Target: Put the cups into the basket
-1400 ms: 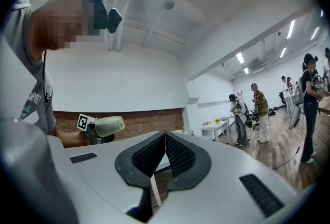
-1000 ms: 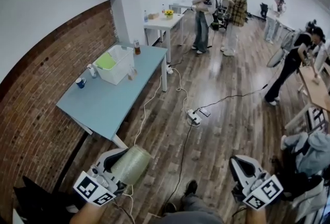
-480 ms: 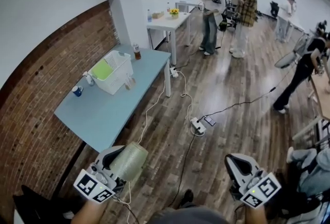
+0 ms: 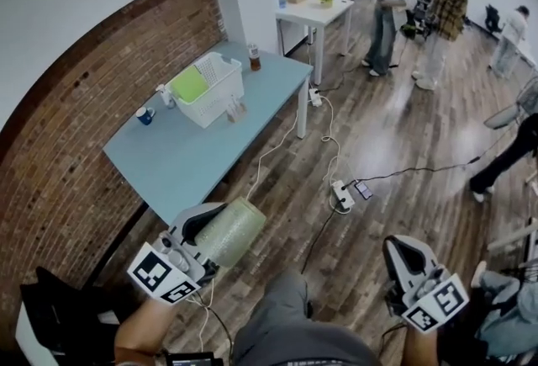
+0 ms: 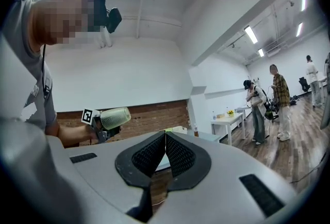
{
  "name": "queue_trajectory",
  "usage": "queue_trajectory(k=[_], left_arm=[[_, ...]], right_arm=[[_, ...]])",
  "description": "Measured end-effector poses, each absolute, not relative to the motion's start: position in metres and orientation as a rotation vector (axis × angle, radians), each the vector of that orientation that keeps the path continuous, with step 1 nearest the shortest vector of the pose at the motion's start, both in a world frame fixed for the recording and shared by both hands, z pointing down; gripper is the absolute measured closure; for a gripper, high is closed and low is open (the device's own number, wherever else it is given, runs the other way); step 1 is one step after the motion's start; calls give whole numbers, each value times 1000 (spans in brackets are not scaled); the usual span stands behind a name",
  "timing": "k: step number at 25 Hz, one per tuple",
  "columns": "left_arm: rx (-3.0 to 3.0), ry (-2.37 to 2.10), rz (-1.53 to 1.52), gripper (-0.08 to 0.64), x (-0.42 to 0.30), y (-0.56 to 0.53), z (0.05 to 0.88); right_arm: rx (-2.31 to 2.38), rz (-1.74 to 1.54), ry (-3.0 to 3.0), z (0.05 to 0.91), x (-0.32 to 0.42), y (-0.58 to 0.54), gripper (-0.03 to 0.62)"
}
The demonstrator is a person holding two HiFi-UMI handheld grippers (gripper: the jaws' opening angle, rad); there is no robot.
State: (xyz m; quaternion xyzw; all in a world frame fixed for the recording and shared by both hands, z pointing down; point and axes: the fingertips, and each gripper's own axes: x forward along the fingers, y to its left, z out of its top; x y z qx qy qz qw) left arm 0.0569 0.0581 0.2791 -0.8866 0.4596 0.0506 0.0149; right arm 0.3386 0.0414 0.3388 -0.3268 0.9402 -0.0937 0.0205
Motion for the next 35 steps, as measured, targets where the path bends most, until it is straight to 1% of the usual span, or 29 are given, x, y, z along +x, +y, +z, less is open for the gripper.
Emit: queue_trajectory(k=[9, 17, 22, 28, 35], left_arm=[[-2753, 1490, 133, 546, 25, -19, 292], [-2737, 1508, 155, 546, -47, -116, 289], [-2754, 1483, 138, 546, -81, -173, 288], [-2765, 1490, 141, 546, -98, -226, 288], [-2693, 1575, 131, 546, -114, -292, 283]], right_arm=[[-989, -300, 2914, 342, 309, -54, 581], [-961, -266, 2924, 330, 233, -152, 581], [-1002, -201, 2894, 317, 202, -203, 581], [-988, -241, 2916, 328, 181, -252, 581], [-860, -268, 2943, 333, 155, -329, 581]])
